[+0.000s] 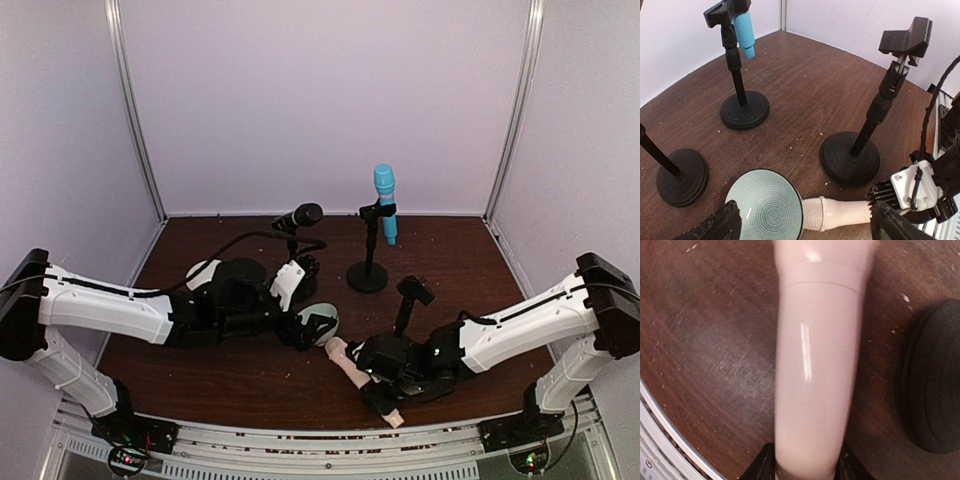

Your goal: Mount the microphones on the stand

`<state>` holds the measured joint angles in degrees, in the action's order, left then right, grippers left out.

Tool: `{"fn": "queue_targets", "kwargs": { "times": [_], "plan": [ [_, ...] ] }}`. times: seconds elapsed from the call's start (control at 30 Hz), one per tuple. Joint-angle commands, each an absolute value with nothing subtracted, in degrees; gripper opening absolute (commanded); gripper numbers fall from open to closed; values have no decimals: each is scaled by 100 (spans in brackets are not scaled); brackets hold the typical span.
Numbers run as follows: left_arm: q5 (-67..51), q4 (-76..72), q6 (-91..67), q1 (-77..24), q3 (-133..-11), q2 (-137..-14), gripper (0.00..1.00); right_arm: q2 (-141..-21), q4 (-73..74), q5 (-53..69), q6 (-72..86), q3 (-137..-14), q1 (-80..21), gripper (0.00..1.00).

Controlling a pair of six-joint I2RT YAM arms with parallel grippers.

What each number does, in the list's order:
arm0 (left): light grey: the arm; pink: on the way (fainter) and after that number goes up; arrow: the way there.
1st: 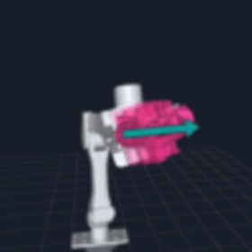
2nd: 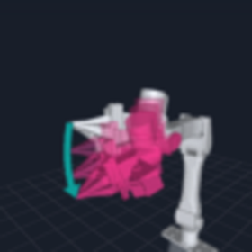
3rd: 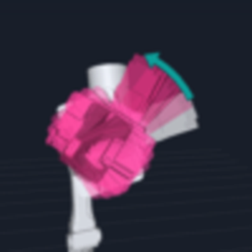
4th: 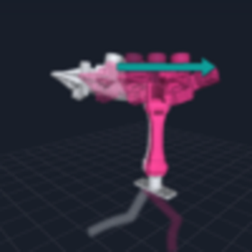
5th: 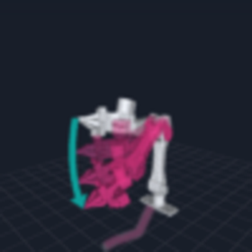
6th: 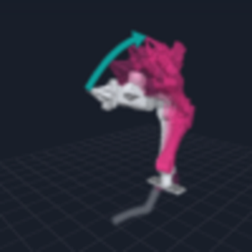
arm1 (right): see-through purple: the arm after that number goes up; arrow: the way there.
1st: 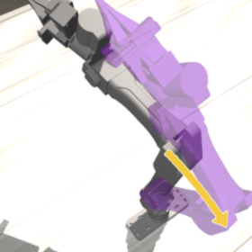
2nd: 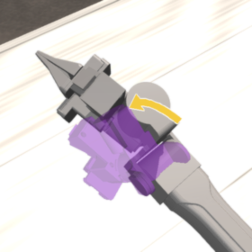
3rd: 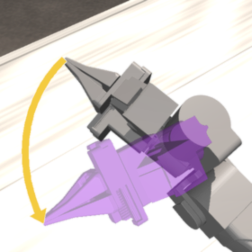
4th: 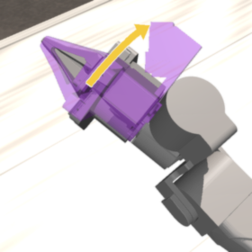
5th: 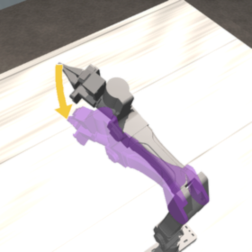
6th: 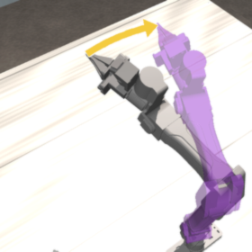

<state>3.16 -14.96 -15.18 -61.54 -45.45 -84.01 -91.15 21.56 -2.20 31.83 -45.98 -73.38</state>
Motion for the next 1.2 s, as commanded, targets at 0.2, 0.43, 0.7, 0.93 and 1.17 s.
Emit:
{"fn": "queue_targets", "kwargs": {
  "times": [0.2,0.43,0.7,0.93,1.17],
  "plan": [
    [255,-1729,-1601,-6126,-4596,-8458,92,-8670,2664,-606,3609,-4328,-7255,30],
    [244,-1765,-1602,-6126,-4589,-8498,92,-8355,2699,-426,3449,-4259,-7387,25],
    [275,-1773,-1502,-6126,-4438,-8208,91,-7810,2727,-529,2956,-4389,-7808,18],
    [115,-1558,-1531,-6126,-4118,-7065,90,-6755,2198,-427,2549,-4322,-7823,10],
    [-356,-1396,-1873,-6239,-4168,-5634,98,-6142,960,-523,2029,-4429,-7800,4]
  ]
}}
